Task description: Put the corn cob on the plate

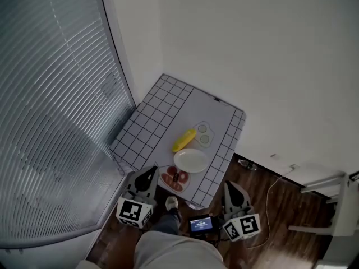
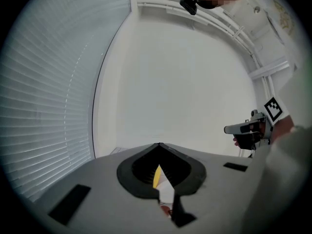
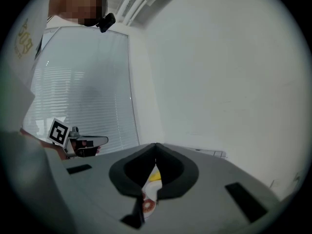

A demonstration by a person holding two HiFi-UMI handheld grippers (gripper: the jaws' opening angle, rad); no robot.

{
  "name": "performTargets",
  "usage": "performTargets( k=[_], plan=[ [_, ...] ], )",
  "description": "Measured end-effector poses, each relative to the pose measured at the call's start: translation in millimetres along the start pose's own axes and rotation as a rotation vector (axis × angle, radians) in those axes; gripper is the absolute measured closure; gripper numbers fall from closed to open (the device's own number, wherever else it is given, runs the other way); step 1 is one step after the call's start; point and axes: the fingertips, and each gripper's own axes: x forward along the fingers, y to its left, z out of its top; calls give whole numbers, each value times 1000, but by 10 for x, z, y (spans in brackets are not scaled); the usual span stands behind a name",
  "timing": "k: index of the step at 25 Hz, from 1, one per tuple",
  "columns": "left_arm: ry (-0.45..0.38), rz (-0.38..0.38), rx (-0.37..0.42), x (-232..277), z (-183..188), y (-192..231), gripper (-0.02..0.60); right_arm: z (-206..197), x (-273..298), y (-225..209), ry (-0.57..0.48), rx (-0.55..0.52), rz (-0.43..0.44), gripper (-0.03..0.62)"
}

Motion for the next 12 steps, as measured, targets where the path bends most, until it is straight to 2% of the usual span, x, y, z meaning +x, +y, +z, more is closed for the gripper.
performTargets(
  k=[4, 12],
  plan=[
    [37, -7, -15, 240, -50, 248, 574, -14, 346, -38, 39, -14, -13, 588],
    [38, -42, -21, 618, -178, 511, 574, 9, 726, -128, 83, -86, -9, 588]
  ],
)
